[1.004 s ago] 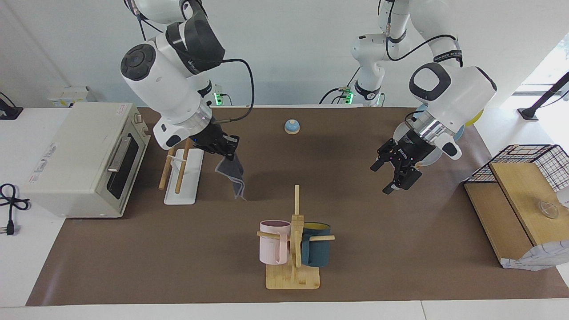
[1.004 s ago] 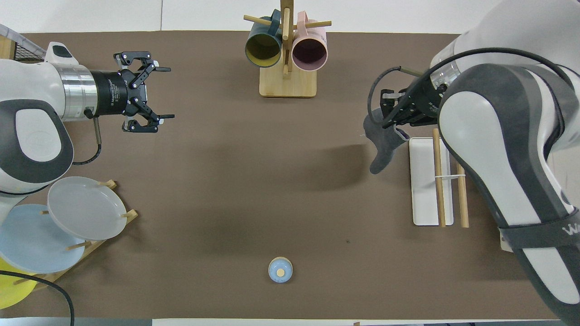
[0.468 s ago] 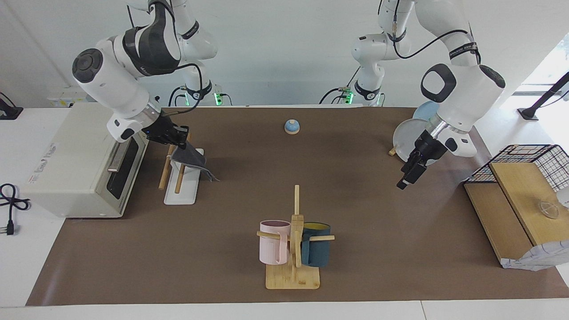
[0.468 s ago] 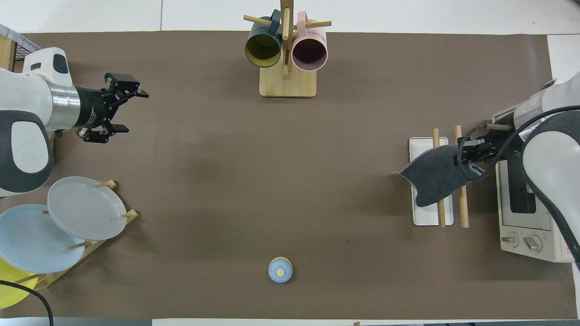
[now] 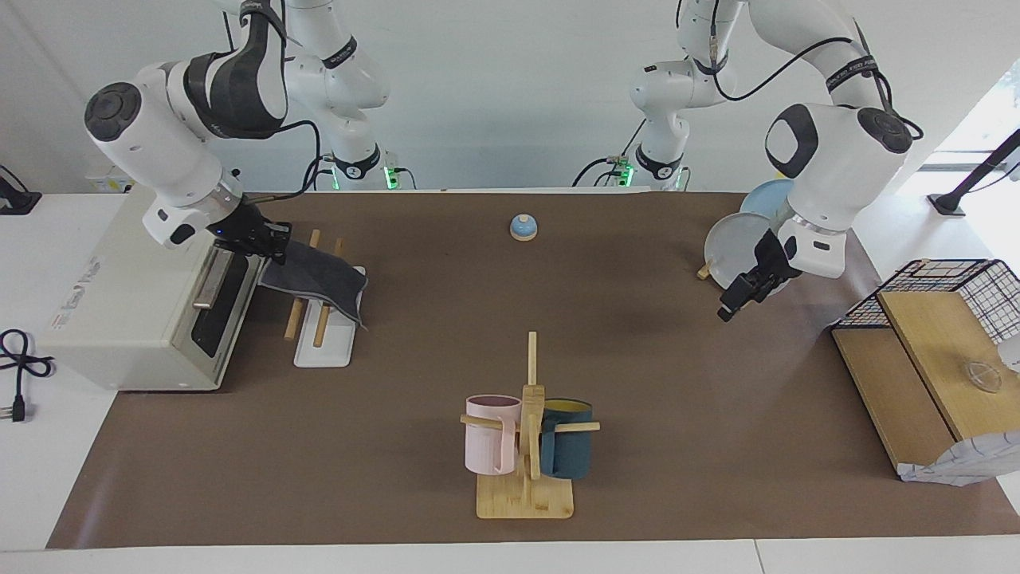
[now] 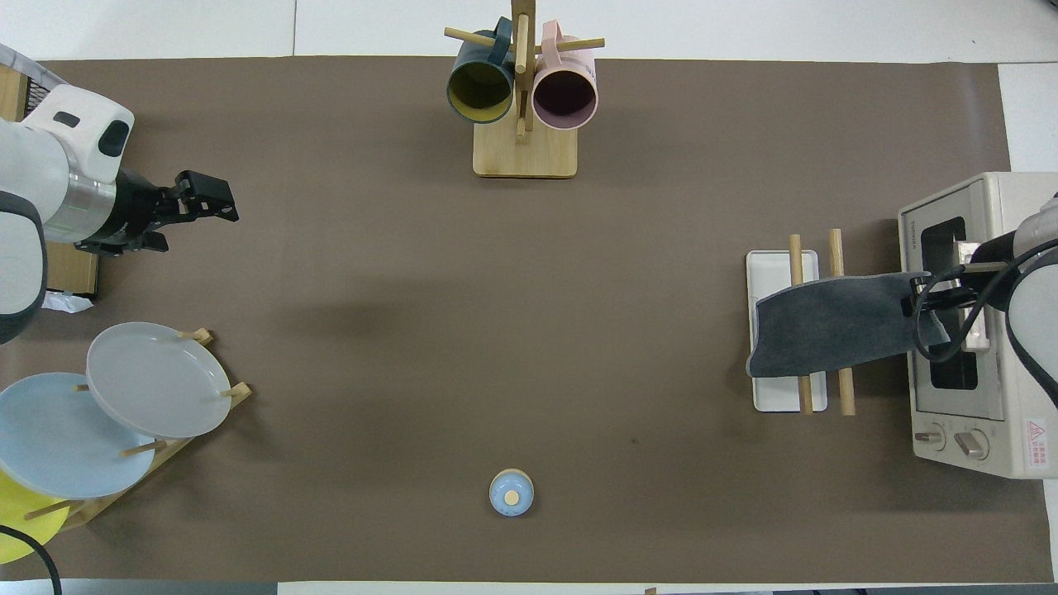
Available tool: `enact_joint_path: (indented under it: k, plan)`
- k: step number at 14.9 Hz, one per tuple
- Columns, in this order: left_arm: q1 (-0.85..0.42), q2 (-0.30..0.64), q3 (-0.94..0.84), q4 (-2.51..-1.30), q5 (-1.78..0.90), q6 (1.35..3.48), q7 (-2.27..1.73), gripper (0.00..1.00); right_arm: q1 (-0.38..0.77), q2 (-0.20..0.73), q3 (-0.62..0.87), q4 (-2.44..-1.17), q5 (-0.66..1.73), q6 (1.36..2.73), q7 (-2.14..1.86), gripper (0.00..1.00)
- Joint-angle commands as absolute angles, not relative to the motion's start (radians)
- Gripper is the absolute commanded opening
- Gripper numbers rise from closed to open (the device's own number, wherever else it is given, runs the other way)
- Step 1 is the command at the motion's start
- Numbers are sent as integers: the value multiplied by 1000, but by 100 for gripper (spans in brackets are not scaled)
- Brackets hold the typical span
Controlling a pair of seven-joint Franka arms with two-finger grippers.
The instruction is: Fold towel and hang on rack
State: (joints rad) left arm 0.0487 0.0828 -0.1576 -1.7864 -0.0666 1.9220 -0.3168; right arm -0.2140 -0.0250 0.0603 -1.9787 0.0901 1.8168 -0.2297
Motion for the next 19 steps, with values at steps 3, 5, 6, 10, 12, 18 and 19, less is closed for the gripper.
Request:
enact_joint_path:
  k: [3, 5, 6, 10, 12, 18, 19]
  plan:
    - [54, 38, -160, -1707, -15, 1743, -152, 100, -230, -91, 75, -2085, 72, 1904, -282, 0]
    - [54, 15, -160, -1720, -15, 1732, -146, 100, -230, -89, 75, -2085, 72, 1907, -287, 3]
    - [49, 11, -160, -1721, -15, 1714, -135, 100, -230, -89, 75, -2085, 72, 1905, -287, 26]
    - [41, -11, -161, -1720, 5, 1668, -109, 100, -230, -78, 75, -2060, 37, 1907, -287, 100]
    - [37, -24, -161, -1726, 5, 1649, -104, 100, -222, -63, 75, -2024, 18, 1899, -287, 100]
    - [35, -40, -163, -1752, 5, 1658, -84, 100, -195, -20, 87, -1881, 0, 1810, -272, 100]
    - [35, -41, -163, -1752, 5, 1657, -84, 100, -178, -11, 86, -1862, -9, 1796, -264, 100]
